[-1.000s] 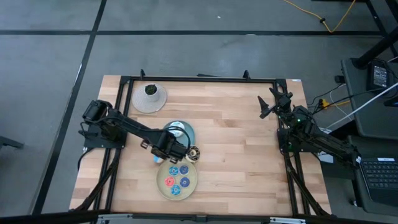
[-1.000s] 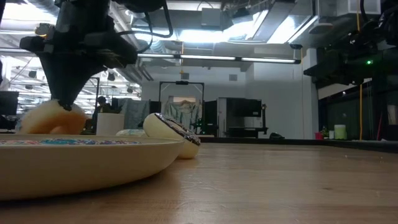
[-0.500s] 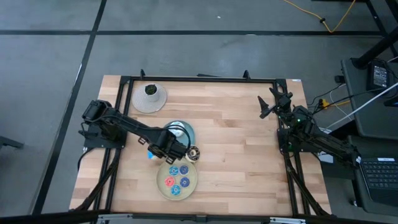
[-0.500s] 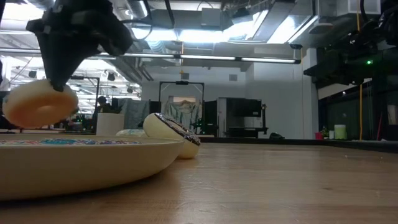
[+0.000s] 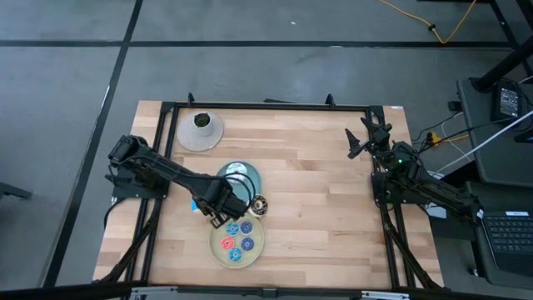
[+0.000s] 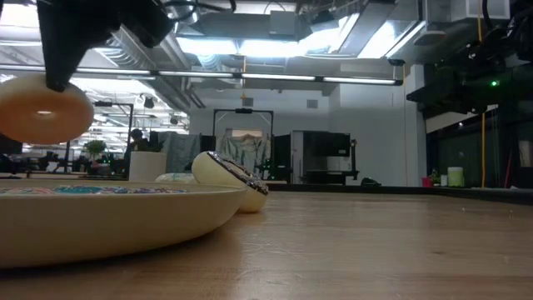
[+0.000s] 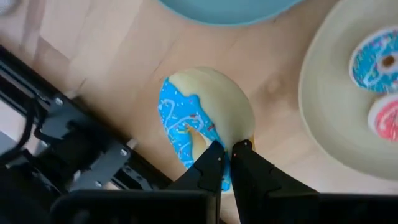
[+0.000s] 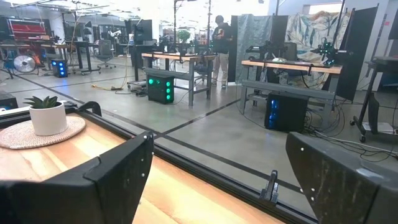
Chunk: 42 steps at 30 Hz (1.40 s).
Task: Pick & Place donuts
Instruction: Put the big light blue donut on the blue plate
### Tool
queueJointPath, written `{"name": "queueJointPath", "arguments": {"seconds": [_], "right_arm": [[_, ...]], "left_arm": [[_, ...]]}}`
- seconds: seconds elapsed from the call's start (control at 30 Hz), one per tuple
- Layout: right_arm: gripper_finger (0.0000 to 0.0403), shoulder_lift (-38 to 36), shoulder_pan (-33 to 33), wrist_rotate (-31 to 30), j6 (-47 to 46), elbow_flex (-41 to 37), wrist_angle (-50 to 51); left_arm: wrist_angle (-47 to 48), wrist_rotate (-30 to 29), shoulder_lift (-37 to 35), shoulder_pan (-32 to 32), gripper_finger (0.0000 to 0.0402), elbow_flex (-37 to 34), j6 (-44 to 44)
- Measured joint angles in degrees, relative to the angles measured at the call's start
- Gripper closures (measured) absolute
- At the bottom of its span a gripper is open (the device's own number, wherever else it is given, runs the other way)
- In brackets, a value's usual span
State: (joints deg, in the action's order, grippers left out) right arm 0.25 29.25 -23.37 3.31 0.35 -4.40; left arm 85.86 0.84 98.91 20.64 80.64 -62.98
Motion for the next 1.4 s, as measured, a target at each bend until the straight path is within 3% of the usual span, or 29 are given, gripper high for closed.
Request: {"name": "queueJointPath", "arguments": {"seconds": [0.37,0.57,0.97,1.4], "right_arm": [[0.0038,-0.02,-0.01,-0.01,0.0,0.01,0.0],[0.0038,-0.02,-0.01,-0.01,0.0,0.01,0.0],[0.0038,-0.01,0.0,-0.01,0.0,-0.01,0.01],[0.0038,0.0,-0.01,-0.01,0.0,0.0,0.0]], "left_arm": [[2.99,-4.4,0.24,3.0,0.038,4.02,8.63],[4.1,-6.31,4.25,2.98,0.038,6.4,15.75],[4.02,-12.63,15.55,-0.3,0.038,14.82,21.63],[4.11,-19.54,22.7,-1.31,0.038,15.66,26.15]]}}
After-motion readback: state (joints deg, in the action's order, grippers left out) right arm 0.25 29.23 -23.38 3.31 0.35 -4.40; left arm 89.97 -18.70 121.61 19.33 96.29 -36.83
